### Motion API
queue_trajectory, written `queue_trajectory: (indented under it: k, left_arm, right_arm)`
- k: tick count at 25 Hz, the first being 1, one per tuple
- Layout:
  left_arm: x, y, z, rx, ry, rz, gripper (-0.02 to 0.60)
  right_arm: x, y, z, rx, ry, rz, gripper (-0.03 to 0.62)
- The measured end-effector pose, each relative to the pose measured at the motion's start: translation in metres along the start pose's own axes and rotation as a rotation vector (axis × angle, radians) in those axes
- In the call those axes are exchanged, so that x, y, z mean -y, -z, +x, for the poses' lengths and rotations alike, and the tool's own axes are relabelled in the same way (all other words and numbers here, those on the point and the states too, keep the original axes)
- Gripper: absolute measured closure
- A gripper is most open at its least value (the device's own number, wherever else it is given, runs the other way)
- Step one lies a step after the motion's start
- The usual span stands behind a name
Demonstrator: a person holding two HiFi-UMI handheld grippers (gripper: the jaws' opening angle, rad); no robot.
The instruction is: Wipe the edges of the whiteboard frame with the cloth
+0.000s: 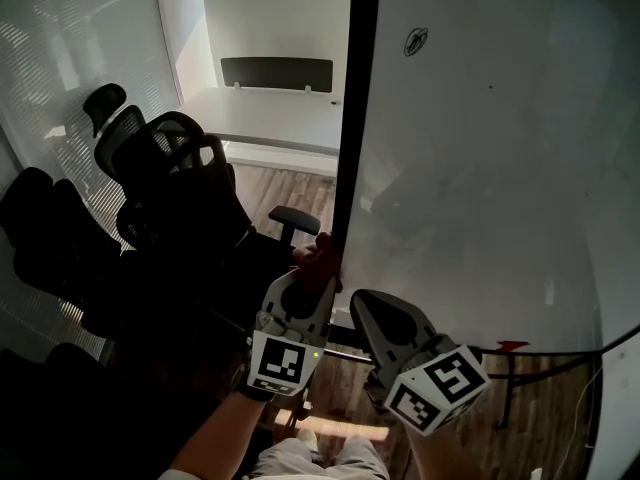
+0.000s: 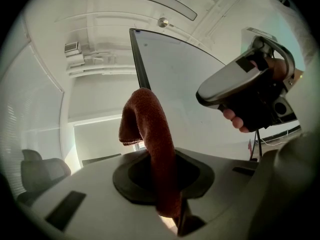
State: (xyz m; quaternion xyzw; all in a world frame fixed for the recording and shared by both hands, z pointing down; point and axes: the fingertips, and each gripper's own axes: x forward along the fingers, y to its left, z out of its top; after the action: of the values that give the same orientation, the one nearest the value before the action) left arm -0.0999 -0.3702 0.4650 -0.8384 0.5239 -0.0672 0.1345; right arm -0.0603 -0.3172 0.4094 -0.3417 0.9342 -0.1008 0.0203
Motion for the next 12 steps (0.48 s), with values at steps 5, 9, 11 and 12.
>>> queue_trajectory:
  k: [5,9,11,12]
  left_arm:
    - [0.005,-0.008,-0.015,-0.014,-0.004,-0.029,0.511]
    - [0.013,-0.017,-0.030,-0.016,0.013,-0.011,0.509]
    - [0.017,-0.019,-0.039,-0.034,0.018,-0.028,0.509]
    - [0.019,-0.021,-0.043,-0.041,0.018,-0.037,0.509]
  right_arm:
    - [0.002,0.004,-0.005,-0.022,0.013,0.021,0.592]
    - [0.004,0.006,-0.008,-0.041,0.024,0.024,0.592]
    - [0.002,0.006,-0.010,-0.049,0.025,0.018,0.592]
    - [0.000,0.006,-0.011,-0.054,0.023,0.015,0.591]
